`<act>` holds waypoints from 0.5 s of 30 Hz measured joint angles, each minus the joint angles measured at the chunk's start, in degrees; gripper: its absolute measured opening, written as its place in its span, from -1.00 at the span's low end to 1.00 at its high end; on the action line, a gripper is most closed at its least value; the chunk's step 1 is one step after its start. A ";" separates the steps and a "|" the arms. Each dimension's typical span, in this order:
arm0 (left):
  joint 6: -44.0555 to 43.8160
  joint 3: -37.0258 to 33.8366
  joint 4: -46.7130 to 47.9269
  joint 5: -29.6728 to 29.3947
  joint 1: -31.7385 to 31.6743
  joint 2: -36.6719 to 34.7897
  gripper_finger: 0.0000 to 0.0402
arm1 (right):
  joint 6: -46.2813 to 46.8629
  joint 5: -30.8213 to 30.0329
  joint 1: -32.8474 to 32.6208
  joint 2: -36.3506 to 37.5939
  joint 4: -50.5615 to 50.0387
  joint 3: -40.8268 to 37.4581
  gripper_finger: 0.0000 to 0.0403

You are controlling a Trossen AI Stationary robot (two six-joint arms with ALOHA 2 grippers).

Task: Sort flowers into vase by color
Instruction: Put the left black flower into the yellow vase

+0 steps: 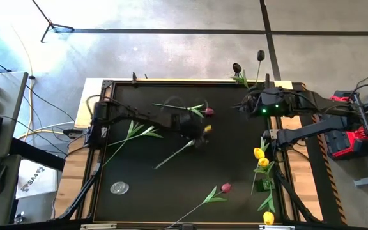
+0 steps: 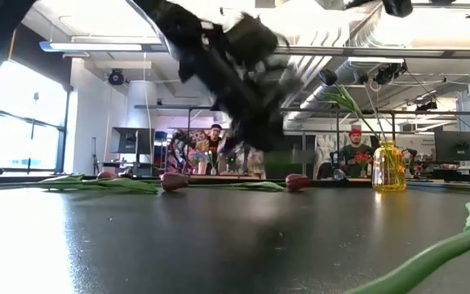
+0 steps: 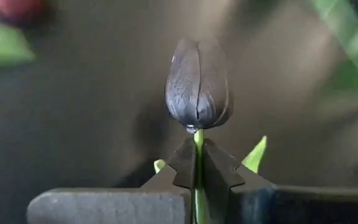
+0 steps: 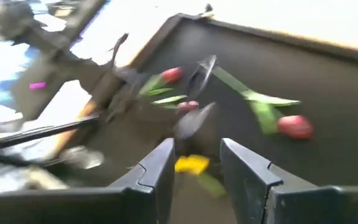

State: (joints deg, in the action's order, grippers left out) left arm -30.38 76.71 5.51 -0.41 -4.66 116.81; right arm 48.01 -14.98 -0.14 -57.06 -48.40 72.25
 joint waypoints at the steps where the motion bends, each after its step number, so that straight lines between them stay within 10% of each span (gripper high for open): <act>1: -0.01 0.16 -1.12 -0.04 -0.64 -1.40 -0.99 | 0.00 1.48 -0.31 -0.08 2.01 0.00 -0.41; 15: 3.26 0.12 -17.68 1.23 -7.47 -17.04 -1.00 | -2.51 -8.39 -0.88 -2.95 1.33 0.02 -0.35</act>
State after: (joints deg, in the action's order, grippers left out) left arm -27.12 76.83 -12.17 0.82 -12.13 99.77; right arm 45.50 -23.37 -1.02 -60.01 -47.06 72.27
